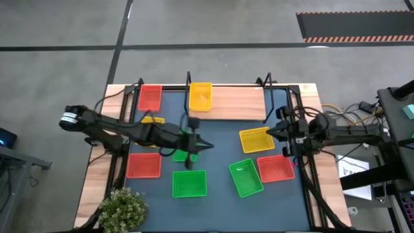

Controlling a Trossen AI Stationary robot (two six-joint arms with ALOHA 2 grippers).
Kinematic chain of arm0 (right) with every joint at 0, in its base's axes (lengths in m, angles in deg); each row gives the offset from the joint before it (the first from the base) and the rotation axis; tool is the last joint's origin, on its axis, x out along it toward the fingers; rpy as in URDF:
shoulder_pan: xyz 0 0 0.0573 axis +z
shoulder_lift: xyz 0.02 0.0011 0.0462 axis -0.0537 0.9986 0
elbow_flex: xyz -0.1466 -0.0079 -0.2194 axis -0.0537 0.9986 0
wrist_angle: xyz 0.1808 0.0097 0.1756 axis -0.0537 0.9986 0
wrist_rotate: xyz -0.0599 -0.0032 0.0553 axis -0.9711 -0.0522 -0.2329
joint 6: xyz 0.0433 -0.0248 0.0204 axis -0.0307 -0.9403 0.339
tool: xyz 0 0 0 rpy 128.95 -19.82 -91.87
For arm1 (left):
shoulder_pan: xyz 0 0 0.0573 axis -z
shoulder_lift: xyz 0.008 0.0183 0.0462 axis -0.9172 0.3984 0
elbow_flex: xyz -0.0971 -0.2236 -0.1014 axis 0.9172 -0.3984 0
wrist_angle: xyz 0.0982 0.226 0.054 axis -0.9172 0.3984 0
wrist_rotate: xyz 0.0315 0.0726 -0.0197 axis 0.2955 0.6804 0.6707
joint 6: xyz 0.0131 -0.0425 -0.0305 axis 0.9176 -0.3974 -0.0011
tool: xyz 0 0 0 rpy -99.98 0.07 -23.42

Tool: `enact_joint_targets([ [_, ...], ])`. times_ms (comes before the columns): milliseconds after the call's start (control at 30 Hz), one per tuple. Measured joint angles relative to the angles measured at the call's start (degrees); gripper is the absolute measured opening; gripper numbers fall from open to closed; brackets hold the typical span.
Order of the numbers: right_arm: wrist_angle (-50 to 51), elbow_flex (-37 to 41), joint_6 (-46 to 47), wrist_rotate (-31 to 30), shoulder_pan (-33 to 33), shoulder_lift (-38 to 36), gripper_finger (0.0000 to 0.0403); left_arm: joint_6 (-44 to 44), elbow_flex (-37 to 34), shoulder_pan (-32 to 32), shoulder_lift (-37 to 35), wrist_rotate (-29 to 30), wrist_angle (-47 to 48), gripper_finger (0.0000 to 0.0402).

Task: Stack baskets on shelf by color
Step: Put the top green bin on the shelf

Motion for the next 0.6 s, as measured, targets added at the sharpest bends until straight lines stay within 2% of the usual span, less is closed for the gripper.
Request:
enact_joint_targets([
  [133, 3.0, -6.0, -1.6, -2.7, 4.3, 8.3, 0.0009, 3.5, -7.0, -0.5, -6.2, 2.1, -6.3, 0.0000],
  [333, 15.6, -18.2, -1.8, -10.6, 10.3, 19.7, 0.0009, 8.7, -14.6, -0.7, -14.3, 6.8, -13.3, 0.0000],
  [467, 25.4, -27.1, -1.7, -14.4, 11.8, 27.4, 0.0009, 10.6, -17.6, -0.7, -18.5, 8.1, -15.8, 0.0000],
  [600, 31.7, -35.8, -1.0, -14.6, 11.7, 35.4, 0.0009, 10.6, -19.3, -0.7, -22.1, 8.4, -16.0, 0.0000],
])
